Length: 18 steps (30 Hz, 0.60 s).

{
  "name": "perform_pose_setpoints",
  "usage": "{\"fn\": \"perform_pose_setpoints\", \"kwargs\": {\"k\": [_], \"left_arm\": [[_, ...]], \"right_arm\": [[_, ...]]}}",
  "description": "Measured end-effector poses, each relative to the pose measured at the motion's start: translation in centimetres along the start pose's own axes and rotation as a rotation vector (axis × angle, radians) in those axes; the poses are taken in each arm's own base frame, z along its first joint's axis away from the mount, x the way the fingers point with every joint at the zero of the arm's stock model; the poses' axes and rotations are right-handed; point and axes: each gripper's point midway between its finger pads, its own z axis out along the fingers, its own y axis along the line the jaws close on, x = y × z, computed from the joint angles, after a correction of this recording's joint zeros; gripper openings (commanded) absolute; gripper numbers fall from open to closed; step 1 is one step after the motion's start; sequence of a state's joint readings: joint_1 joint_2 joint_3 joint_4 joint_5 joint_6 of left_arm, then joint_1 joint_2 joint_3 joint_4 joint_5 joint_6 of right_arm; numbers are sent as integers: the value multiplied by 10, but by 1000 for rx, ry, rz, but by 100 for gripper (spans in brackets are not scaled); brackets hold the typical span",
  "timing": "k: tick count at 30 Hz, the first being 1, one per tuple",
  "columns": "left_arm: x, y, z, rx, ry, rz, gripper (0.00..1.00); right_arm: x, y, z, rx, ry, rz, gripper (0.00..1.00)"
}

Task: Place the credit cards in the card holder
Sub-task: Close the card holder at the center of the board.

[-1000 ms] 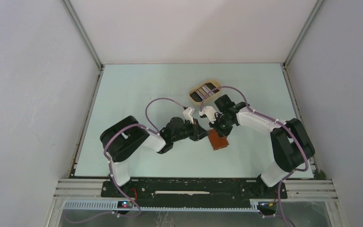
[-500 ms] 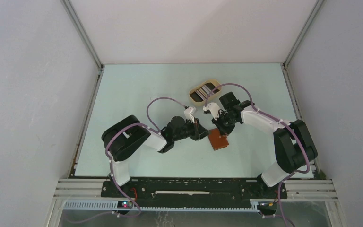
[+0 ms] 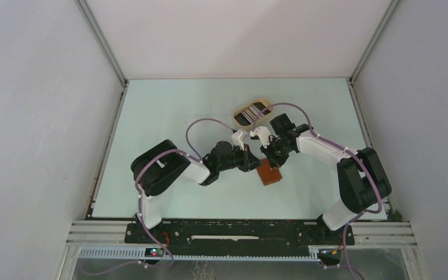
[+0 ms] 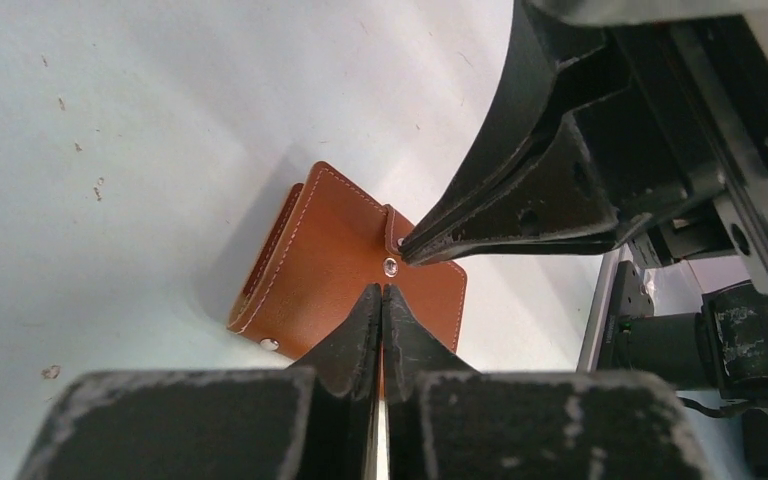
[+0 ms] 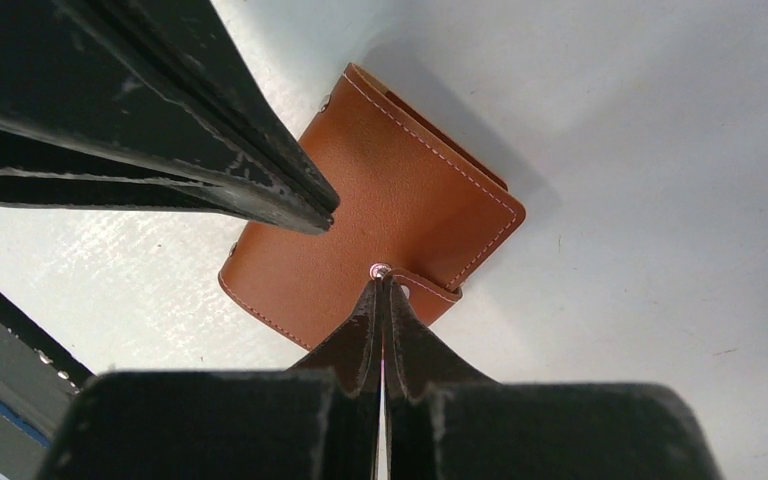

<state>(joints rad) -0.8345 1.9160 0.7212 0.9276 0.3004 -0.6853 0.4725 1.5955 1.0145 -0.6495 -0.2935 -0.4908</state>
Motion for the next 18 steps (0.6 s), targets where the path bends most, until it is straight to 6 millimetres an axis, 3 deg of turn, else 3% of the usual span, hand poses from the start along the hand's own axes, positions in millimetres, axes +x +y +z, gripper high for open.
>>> {"fn": "perform_pose_setpoints", "kwargs": {"k": [18], "left_arm": [[12,11,7,-41,57,-28,0]], "right_arm": [[0,5,8,-14,14,-11,0]]}}
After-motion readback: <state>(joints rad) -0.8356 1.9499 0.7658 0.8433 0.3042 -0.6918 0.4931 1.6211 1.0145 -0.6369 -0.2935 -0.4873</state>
